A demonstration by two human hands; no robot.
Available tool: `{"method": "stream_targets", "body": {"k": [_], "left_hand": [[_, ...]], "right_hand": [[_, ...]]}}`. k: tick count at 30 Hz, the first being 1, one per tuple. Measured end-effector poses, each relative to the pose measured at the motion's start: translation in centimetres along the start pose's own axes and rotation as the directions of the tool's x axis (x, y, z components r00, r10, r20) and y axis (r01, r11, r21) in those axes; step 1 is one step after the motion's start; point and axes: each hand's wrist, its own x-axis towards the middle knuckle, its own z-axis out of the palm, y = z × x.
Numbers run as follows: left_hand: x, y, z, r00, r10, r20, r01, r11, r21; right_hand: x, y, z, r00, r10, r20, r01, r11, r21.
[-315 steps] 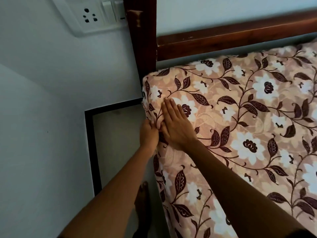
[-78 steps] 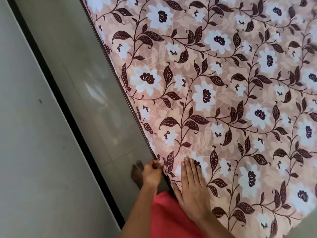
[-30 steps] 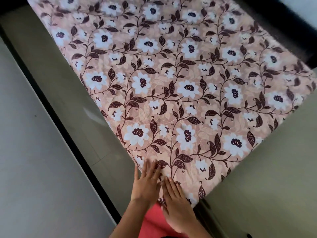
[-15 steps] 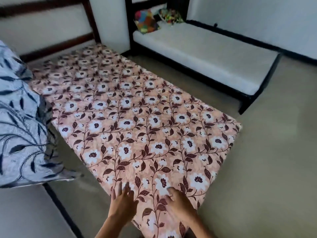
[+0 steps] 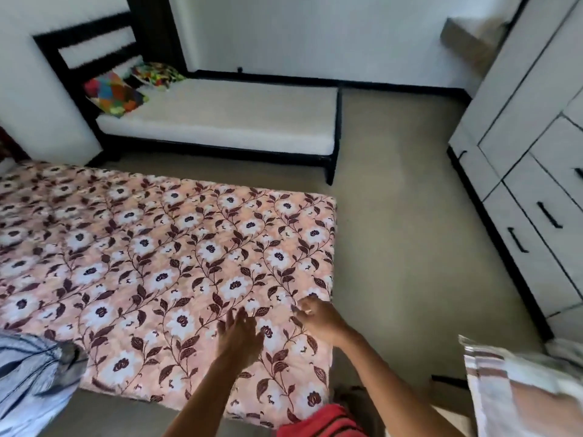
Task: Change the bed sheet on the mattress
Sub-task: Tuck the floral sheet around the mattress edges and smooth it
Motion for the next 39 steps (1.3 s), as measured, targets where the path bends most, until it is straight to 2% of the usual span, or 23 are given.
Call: {"method": "stream_targets", "body": {"k": [4, 12, 21, 26, 32, 39], "left_hand": [[0.5, 2.1, 0.6, 0.995, 0.097, 0.025, -0.098, 0.994, 0.048], [1.8, 4.2, 0.3, 0.986, 0.153, 0.063, -0.156, 0.987, 0.039], [5.2, 6.1, -1.2, 0.986, 0.159, 0.046, -0.161, 0.985, 0.054], [7.7, 6.9, -2.4, 0.987, 0.161, 0.010, -0.161, 0.987, 0.001], [11.8, 8.0, -4.5, 0.991, 0.100, -0.084, -0.103, 0.994, -0.030], [18.3, 12.9, -5.9, 0.995, -0.022, -0.097, 0.020, 1.000, -0.017]], "right_hand": [[-2.0, 2.3, -0.4, 0.992, 0.104, -0.077, -0.096, 0.991, 0.093], [-1.6, 4.5, -1.7, 0.968, 0.216, -0.126, -0.205, 0.974, 0.094], [0.3, 5.7, -4.8, 0.964, 0.198, -0.178, -0.184, 0.978, 0.094], [1.9, 6.1, -7.4, 0.960, 0.202, -0.193, -0.190, 0.978, 0.079], [7.1, 5.2, -11.3, 0.978, 0.116, -0.174, -0.109, 0.993, 0.046], [14.6, 7.1, -18.4, 0.996, 0.007, -0.092, -0.005, 1.000, 0.018]]}}
